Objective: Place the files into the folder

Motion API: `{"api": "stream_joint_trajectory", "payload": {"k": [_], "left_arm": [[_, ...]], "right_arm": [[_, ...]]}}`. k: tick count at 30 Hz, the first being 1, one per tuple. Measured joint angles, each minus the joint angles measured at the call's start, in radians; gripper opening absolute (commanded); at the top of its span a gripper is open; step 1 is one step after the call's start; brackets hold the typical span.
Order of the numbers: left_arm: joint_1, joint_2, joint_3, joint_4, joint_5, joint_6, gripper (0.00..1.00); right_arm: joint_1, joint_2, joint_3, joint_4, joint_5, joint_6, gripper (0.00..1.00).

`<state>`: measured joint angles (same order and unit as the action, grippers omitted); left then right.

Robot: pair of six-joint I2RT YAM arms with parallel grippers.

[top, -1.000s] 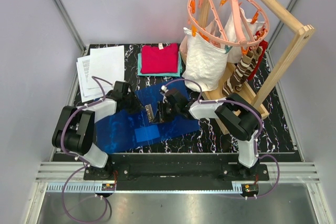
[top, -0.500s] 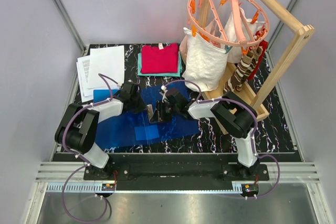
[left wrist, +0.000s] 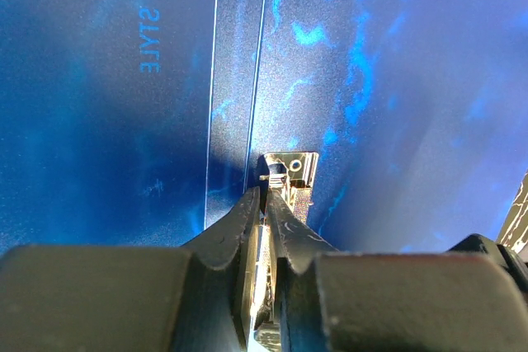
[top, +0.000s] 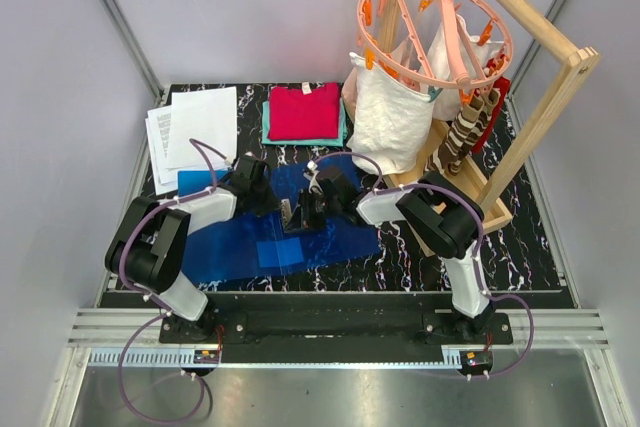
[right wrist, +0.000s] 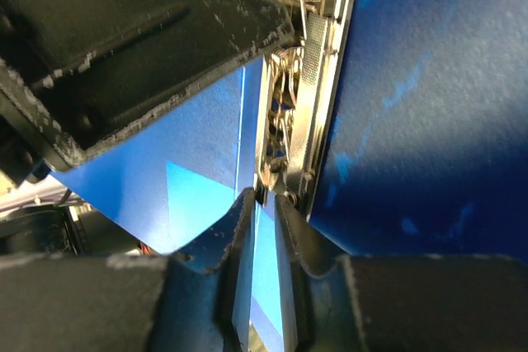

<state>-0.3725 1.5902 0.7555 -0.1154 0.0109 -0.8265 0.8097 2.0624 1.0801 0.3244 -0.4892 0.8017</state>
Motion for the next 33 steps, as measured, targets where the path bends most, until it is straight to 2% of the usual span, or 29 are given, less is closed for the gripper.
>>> {"api": "stream_joint_trajectory", "payload": {"k": [2,5,6,7,8,10,11,14,19,22,23,24,25,33], "left_arm": [[-0.001,0.0,0.002,-0.002,-0.002,0.002,0.14],[-0.002,0.0,0.003,-0.005,-0.006,0.007,0.19],[-0.003,0.0,0.005,-0.009,-0.009,0.009,0.24],[-0.003,0.0,0.01,-0.017,-0.011,0.013,0.38],[-0.003,-0.001,0.016,-0.03,-0.018,0.021,0.45],[-0.007,-0.014,0.029,-0.057,-0.032,0.037,0.51],[-0.008,-0.03,0.029,-0.079,-0.046,0.045,0.49],[-0.009,-0.111,0.012,-0.158,-0.07,0.046,0.31],[-0.019,-0.275,-0.087,-0.184,-0.075,0.007,0.26],[-0.044,-0.245,-0.111,-0.179,-0.066,-0.003,0.25],[-0.052,-0.221,-0.111,-0.179,-0.063,-0.006,0.22],[-0.06,-0.197,-0.111,-0.171,-0.058,-0.01,0.12],[-0.066,-0.18,-0.109,-0.158,-0.052,-0.013,0.1],[-0.068,-0.124,-0.077,-0.145,-0.053,-0.031,0.09]], "right_arm": [[0.0,0.011,0.01,0.004,-0.006,0.004,0.05],[-0.001,0.022,0.016,0.014,-0.012,0.013,0.0],[-0.002,0.023,0.016,0.015,-0.013,0.015,0.0],[-0.002,0.023,0.016,0.015,-0.014,0.016,0.0],[-0.002,0.023,0.016,0.015,-0.014,0.016,0.0],[-0.002,0.023,0.016,0.013,-0.011,0.017,0.0],[-0.002,0.023,0.02,0.003,-0.006,0.017,0.0],[-0.002,0.022,0.034,-0.033,0.01,0.018,0.0],[0.0,0.02,0.044,-0.064,0.032,0.027,0.0],[0.002,0.018,0.051,-0.085,0.044,0.03,0.0],[0.005,0.016,0.057,-0.099,0.053,0.03,0.0],[0.008,0.014,0.066,-0.12,0.063,0.027,0.0],[0.013,0.011,0.076,-0.144,0.078,0.025,0.0],[0.065,0.014,0.213,-0.415,0.27,-0.004,0.0]]}}
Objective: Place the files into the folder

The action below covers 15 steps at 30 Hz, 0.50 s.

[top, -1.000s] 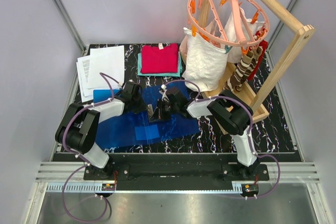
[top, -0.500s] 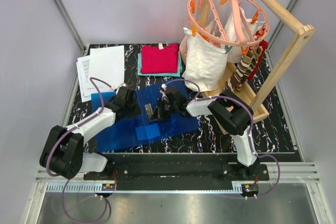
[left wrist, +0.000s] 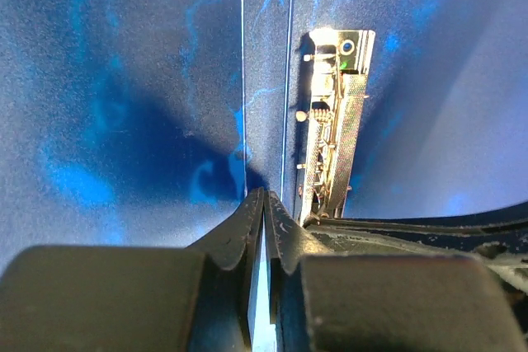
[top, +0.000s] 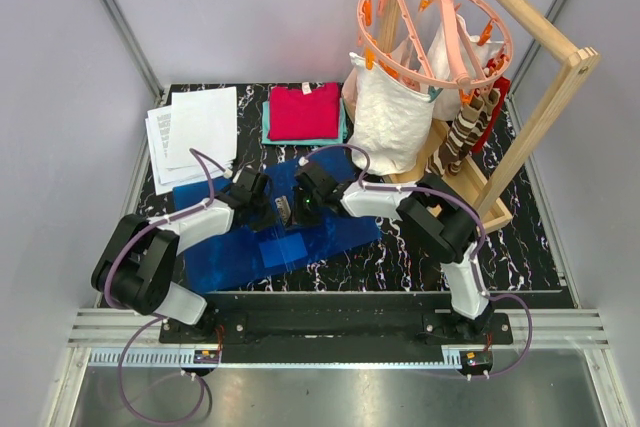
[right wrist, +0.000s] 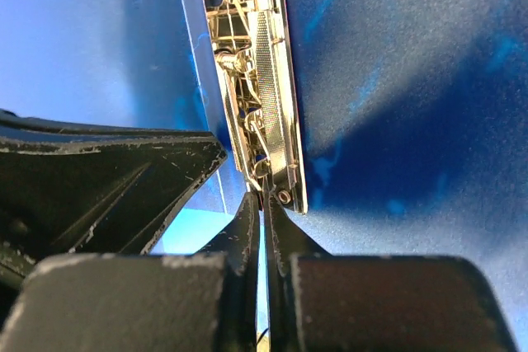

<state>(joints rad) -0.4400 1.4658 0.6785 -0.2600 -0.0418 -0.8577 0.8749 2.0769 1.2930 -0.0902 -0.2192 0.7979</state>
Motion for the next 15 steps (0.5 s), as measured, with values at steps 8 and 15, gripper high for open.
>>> {"api": "stream_joint_trajectory", "payload": {"k": [8,15], "left_arm": [[0.006,0.006,0.007,-0.001,-0.019,0.005,0.09],[0.009,0.01,0.01,0.006,-0.023,0.02,0.09]], "right_arm": [[0.055,0.045,0.111,-0.153,0.169,-0.016,0.0],[0.081,0.032,0.151,-0.19,0.27,-0.081,0.0]]}}
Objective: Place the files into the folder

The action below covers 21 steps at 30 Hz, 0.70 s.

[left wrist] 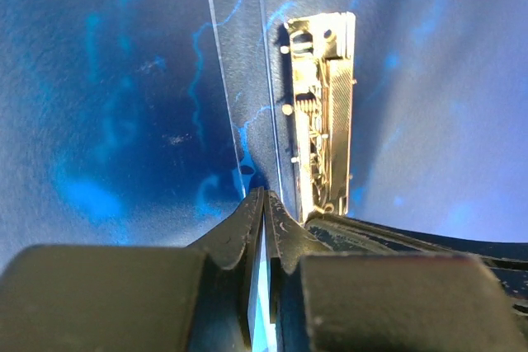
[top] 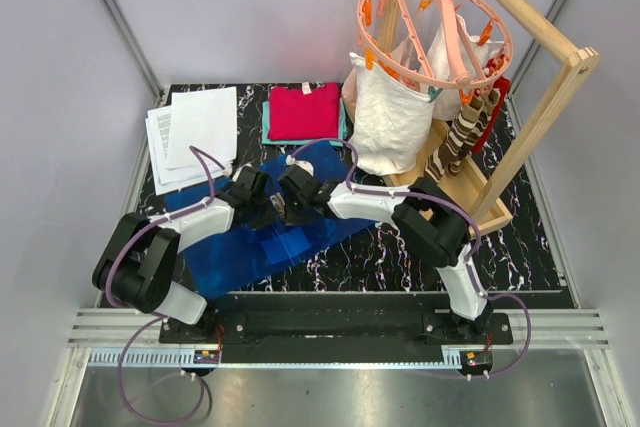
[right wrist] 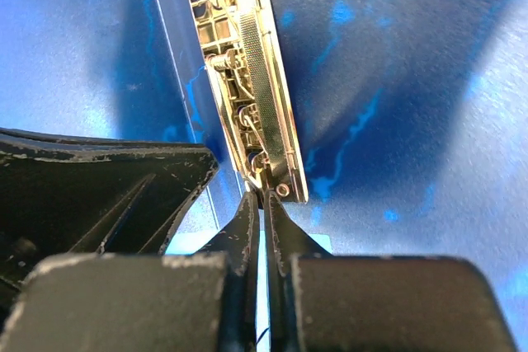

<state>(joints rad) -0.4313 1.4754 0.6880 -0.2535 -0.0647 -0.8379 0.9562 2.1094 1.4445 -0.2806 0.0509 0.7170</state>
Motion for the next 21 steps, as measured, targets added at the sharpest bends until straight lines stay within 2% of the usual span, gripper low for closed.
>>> {"api": "stream_joint_trajectory", "payload": {"k": [6,12,15,16,17,18,19,21], "left_arm": [[0.001,0.0,0.0,0.001,0.006,0.014,0.08],[0.001,0.0,0.0,0.004,0.011,0.042,0.08],[0.001,-0.001,0.0,0.004,0.014,0.053,0.16],[0.001,-0.002,0.0,0.003,0.014,0.06,0.22],[0.001,-0.004,0.0,0.003,0.017,0.066,0.34],[0.0,-0.009,0.002,-0.002,0.02,0.075,0.41],[0.0,-0.017,0.006,-0.014,0.019,0.091,0.46],[0.0,-0.047,0.019,-0.067,0.007,0.118,0.6]], "right_arm": [[-0.004,-0.039,-0.058,0.083,-0.021,-0.078,0.0],[-0.046,-0.08,-0.097,0.158,-0.148,-0.075,0.0],[-0.067,-0.1,-0.097,0.179,-0.193,-0.064,0.0],[-0.076,-0.103,-0.097,0.184,-0.211,-0.06,0.03],[-0.085,-0.105,-0.097,0.189,-0.23,-0.054,0.16],[-0.095,-0.105,-0.097,0.193,-0.252,-0.047,0.27],[-0.103,-0.105,-0.1,0.199,-0.27,-0.039,0.47],[-0.122,-0.11,-0.118,0.226,-0.309,-0.029,0.62]]}}
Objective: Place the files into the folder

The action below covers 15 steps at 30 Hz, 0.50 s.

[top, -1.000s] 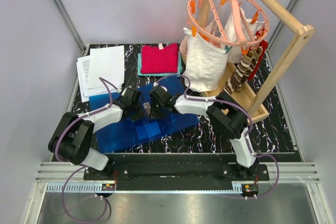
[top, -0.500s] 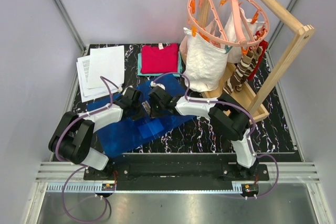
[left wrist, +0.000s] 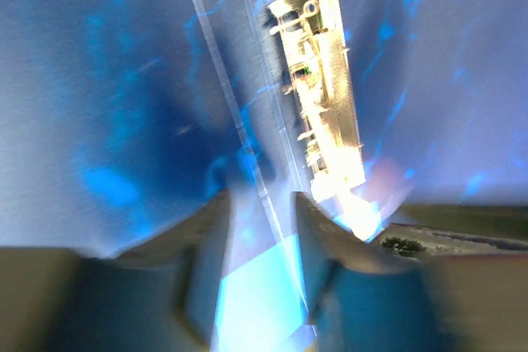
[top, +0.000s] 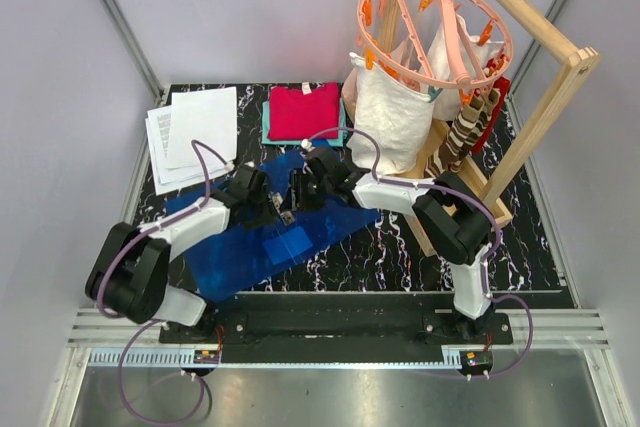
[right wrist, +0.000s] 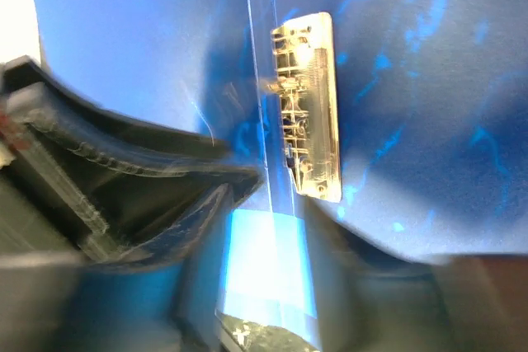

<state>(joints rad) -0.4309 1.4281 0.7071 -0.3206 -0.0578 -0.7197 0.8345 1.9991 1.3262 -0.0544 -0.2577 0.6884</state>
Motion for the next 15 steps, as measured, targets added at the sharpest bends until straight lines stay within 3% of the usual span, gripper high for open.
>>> {"api": "stream_joint_trajectory", "payload": {"k": [1,5,15], "left_arm": [[0.001,-0.019,0.005,-0.031,-0.008,0.016,0.62],[0.013,-0.097,0.048,-0.154,-0.026,0.06,0.64],[0.092,-0.43,0.104,-0.318,-0.029,0.132,0.79]], "right_arm": [[-0.011,-0.004,-0.019,0.021,-0.019,-0.003,0.74],[-0.053,-0.012,-0.079,0.05,-0.087,-0.004,0.89],[-0.049,-0.03,-0.163,0.186,-0.213,0.011,0.94]]}}
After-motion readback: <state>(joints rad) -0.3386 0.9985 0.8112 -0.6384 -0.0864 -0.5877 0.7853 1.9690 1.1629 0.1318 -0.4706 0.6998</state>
